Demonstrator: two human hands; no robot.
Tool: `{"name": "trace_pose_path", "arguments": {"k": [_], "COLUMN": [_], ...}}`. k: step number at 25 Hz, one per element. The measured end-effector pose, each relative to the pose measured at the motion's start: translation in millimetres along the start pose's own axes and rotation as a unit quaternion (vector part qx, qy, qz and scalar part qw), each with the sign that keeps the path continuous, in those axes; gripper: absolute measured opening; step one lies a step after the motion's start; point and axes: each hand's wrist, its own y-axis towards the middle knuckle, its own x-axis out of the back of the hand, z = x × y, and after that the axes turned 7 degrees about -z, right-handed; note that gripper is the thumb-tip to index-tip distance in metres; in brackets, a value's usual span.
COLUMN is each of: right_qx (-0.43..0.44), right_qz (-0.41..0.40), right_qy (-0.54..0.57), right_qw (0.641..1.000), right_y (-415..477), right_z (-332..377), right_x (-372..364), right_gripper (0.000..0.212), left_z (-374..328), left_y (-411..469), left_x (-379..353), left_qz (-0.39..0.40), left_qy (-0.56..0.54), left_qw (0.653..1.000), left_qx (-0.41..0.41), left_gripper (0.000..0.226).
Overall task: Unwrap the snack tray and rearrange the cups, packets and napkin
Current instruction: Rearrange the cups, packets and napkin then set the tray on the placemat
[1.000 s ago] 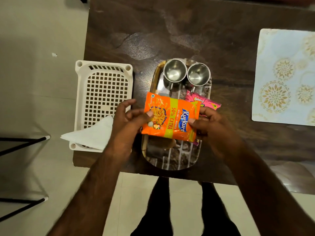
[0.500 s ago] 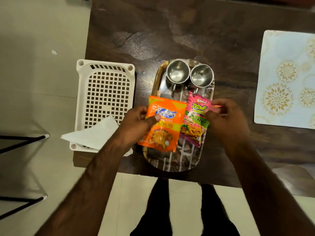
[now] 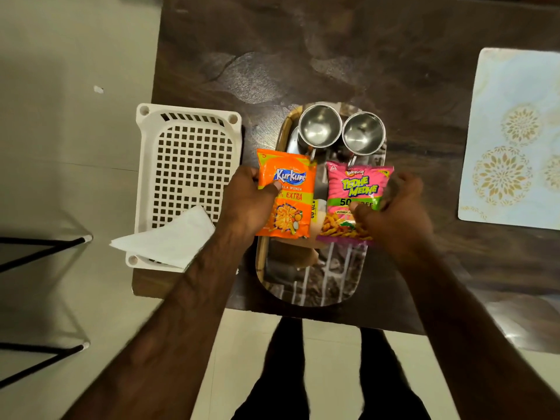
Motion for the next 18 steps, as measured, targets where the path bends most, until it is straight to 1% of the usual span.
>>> {"name": "trace_pose_path", "arguments": {"k": [4,7,9,10,12,15,18], "right_qx": [0.025,0.042,0.057,0.06,0.055,0.058,0.077], "right_qz": [-0.015,-0.006,-0.002,-0.004,-0.027,-0.065,-0.069], "right_qy": [0.014,0.009,0.011,0.013,0.024,0.031,0.028], "right_qw": [0.999,0.999,0.998,0.998,0.998,0.996,0.994], "right_y": [17,15,9,6,4,2,-9], "right_z": [0,-3,-7,-8,-11,-10,-6], "right_x": [10,5,-2,-5,-8,-10,-16], "right_gripper": [0.083,0.081,0.079,0.079,0.08,0.084,0.077], "left_z": [-4,-5,-6,-7,-8,-8,-3], "left_y": [2,2,2,3,6,8,10], "left_x": [-11,-14,-12,-11,-8,-6,-9], "left_qz": [-0.004,-0.001,0.014,0.018,0.023,0.028,0.029], "left_qy": [-0.006,0.023,0.06,0.079,0.105,0.119,0.124], "left_qw": [1.0,0.999,0.997,0.995,0.991,0.989,0.988], "left_qx": [-0.004,-0.031,-0.056,-0.065,-0.081,-0.086,-0.091], "left_gripper": [0.027,0.015,0.018,0.016,0.017,0.022,0.027]}}
